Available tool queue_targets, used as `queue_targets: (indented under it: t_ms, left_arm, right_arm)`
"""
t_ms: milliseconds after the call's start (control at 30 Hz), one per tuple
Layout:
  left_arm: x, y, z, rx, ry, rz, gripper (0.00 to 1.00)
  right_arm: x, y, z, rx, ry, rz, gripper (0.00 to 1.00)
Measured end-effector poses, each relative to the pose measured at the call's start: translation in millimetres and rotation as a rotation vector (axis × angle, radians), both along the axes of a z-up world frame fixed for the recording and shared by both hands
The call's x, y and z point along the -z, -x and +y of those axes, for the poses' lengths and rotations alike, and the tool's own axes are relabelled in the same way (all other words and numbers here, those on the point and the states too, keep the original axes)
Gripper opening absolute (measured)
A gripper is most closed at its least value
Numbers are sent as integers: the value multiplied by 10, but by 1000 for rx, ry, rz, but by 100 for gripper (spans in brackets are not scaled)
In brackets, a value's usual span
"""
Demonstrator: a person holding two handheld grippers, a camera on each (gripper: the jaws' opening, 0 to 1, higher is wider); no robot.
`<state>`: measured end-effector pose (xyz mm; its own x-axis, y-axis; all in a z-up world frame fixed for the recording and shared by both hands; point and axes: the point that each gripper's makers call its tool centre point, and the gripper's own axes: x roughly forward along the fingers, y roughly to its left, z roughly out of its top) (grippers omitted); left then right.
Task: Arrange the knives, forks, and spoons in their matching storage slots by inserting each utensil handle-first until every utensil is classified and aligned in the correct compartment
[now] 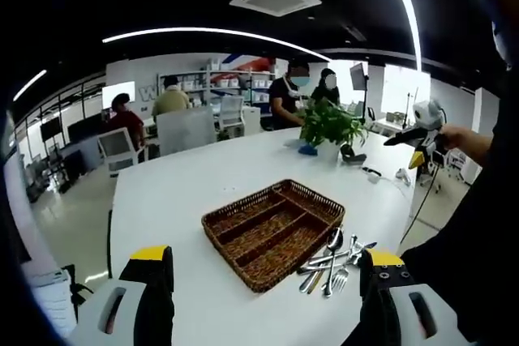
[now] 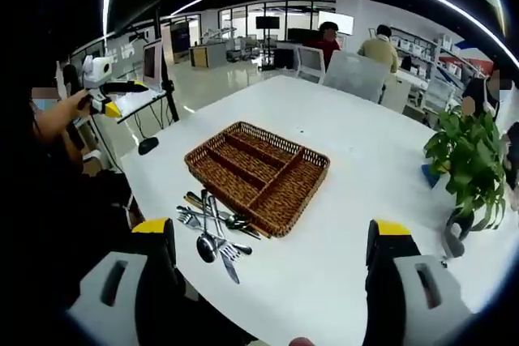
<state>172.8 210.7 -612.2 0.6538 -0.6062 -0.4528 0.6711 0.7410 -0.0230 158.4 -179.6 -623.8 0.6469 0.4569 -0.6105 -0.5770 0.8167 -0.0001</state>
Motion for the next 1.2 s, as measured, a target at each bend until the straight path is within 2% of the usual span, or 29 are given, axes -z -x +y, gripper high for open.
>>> queue_targets:
  t_ms: [67,233,333,467,633,700,767,800,1000,1133,1200]
  left_arm:
    - [-21,-25,-17,-10,23,1,100]
    - [21,-24,-99,7,-8,-1,100]
    - [-8,-7,-100,10,-2,-11,100]
    - [-36,20,-39,0,10,-19,100]
    - [-59,7,15,-18,40,-29,100]
    - [-118,-20,-34,-27,88,-46,100]
    - [-251,-21,-185,-22,222,-37,100]
    - [-257,-13,-225,-9,226,-31,100]
    - [-287,-104,-335,-8,162,-50,100]
    - [-328,-87,-432,-13,85,-67,100]
    - [-358,-61,-495,-17,72,-71,100]
  right_arm:
    - [-68,-34,10,14,-42,-21,99]
    - [-5,-17,-12,-2,-14,-6,99]
    - [-65,-31,45,0,-74,-8,99]
    - [25,-20,-2,12,-19,4,99]
    - [85,58,22,12,-14,14,99]
    - [68,95,76,-1,-45,1,99]
    - [101,100,68,5,-44,7,99]
    - [122,102,50,10,-36,16,99]
    - [73,64,-73,23,-46,0,99]
    - [82,52,-169,23,-58,2,99]
    - [76,34,-209,16,-68,0,99]
